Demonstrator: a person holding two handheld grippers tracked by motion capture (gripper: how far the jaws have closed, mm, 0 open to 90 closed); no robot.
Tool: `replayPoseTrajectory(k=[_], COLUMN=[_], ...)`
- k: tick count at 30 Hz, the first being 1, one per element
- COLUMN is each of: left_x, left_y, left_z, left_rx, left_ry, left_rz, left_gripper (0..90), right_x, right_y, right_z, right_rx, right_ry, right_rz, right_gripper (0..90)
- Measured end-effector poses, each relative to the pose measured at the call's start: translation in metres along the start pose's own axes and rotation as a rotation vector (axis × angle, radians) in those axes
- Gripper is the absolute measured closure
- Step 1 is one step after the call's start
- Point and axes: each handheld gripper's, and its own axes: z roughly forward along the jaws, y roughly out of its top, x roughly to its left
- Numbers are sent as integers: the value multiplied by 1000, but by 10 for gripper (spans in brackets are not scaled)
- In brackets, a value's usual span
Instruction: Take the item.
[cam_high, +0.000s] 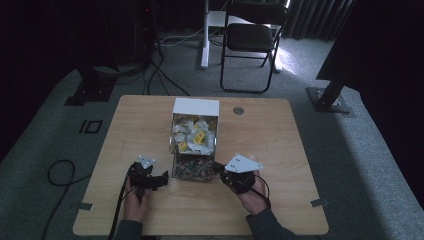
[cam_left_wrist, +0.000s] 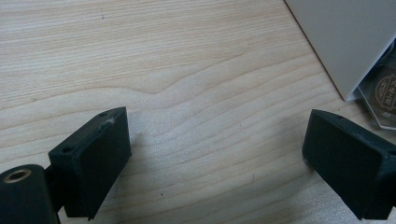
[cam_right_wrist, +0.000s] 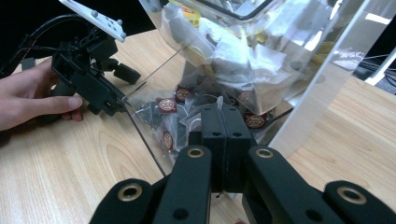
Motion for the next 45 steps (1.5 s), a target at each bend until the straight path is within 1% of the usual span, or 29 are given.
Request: replayPoseTrajectory(k=[12, 19, 45], left_x=[0, 0, 0], left_y=[0, 0, 0], left_z=[0, 0, 0], left_rx=[0, 0, 0], left_ry=[0, 0, 0], left_rz=[0, 0, 0], left_gripper=[83, 83, 83], right_x=[-6, -13, -34], right_y=[0, -2, -9], right_z=[-7, -12, -20], right_rx=[5, 5, 25], right_ry=[-23, -43, -99], right_rz=[5, 12, 30], right_gripper=[900, 900, 900])
